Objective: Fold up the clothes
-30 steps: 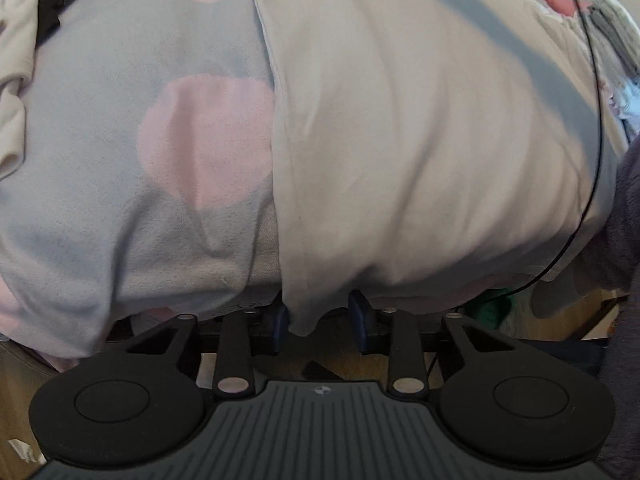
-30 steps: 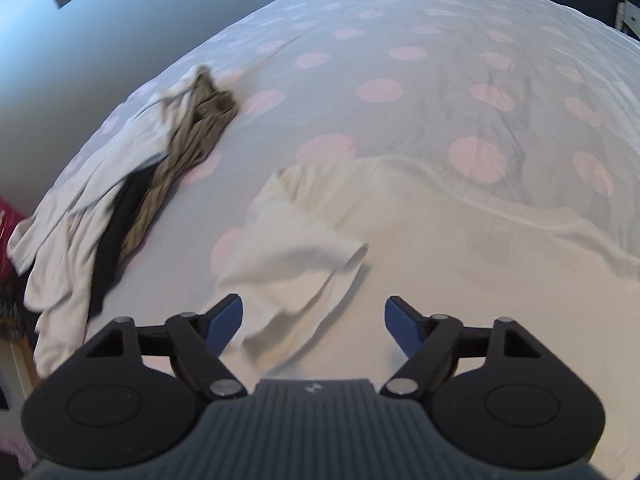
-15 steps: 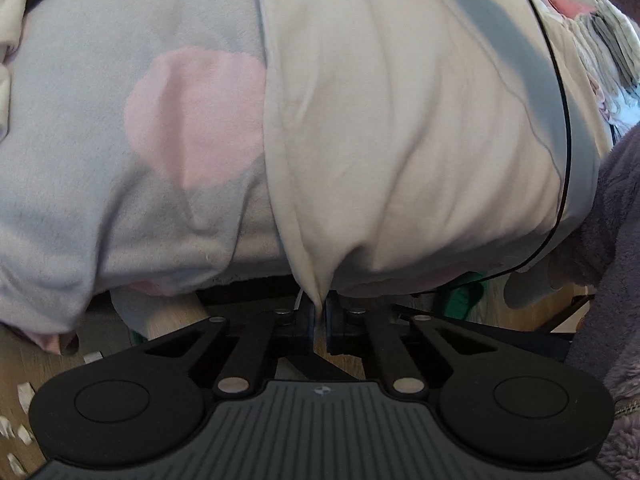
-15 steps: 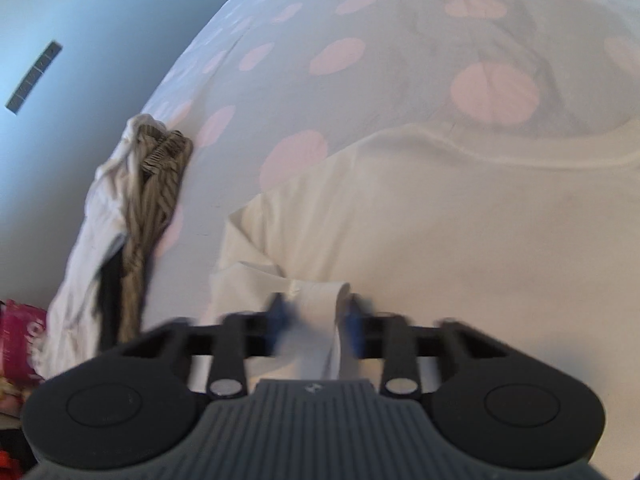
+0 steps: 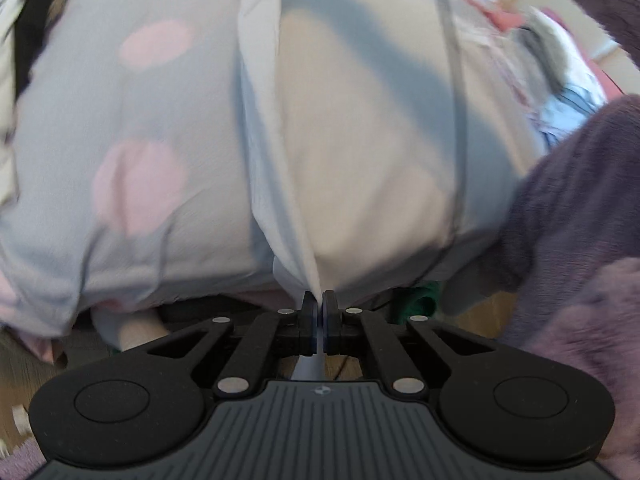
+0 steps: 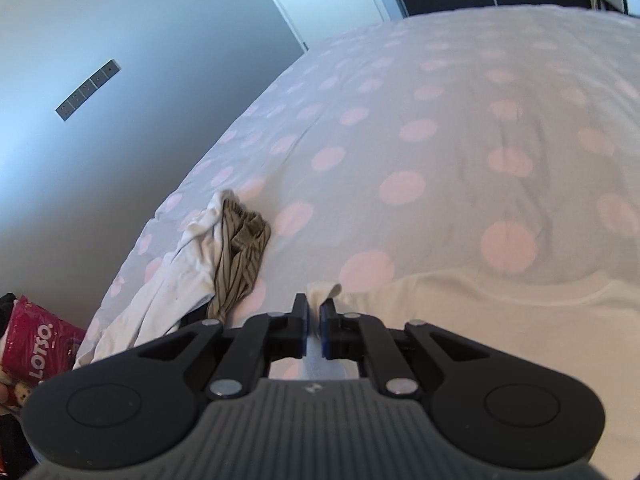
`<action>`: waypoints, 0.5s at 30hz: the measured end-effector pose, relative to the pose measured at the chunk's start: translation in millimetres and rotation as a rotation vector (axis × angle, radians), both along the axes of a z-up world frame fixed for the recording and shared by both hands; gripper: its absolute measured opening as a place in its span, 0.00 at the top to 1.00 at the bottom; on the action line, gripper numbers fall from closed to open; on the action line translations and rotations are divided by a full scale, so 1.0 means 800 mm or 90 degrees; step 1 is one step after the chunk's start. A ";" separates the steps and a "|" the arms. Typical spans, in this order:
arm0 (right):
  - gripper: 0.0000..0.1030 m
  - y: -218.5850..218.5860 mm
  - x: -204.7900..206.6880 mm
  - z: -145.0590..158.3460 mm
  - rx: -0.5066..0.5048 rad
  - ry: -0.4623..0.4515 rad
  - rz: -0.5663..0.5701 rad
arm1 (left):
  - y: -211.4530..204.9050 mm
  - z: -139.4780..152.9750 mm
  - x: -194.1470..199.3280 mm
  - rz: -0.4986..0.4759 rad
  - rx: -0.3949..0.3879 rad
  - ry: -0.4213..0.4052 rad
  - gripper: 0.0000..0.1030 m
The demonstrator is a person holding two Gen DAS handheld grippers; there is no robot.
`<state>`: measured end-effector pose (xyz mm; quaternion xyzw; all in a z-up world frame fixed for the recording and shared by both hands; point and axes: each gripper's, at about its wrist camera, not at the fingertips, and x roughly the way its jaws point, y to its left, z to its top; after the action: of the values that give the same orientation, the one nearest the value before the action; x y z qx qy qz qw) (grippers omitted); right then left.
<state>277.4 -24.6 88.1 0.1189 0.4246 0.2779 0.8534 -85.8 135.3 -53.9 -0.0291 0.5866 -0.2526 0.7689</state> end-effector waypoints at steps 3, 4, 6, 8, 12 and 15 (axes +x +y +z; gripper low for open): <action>0.93 -0.031 -0.003 0.010 -0.013 -0.008 -0.033 | -0.031 0.009 -0.004 -0.037 0.005 -0.009 1.00; 0.93 -0.043 -0.004 0.010 -0.016 -0.009 -0.045 | -0.041 0.008 -0.004 -0.049 0.008 -0.009 1.00; 0.93 -0.069 -0.006 0.006 -0.023 -0.008 -0.068 | -0.054 0.004 -0.001 -0.066 0.013 -0.005 1.00; 0.93 -0.095 -0.008 -0.002 -0.031 -0.004 -0.088 | -0.068 -0.004 0.005 -0.079 0.013 0.003 1.00; 0.93 -0.148 -0.008 -0.041 -0.045 0.023 -0.135 | -0.095 -0.020 0.014 -0.109 0.034 0.014 1.00; 0.93 -0.177 -0.006 -0.081 -0.061 0.049 -0.172 | -0.103 -0.035 0.020 -0.123 0.040 0.034 1.00</action>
<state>272.9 -166.5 23.1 0.1449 0.4498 0.1352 0.8709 -69.6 53.0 -82.3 0.0450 0.6145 -0.3067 0.7255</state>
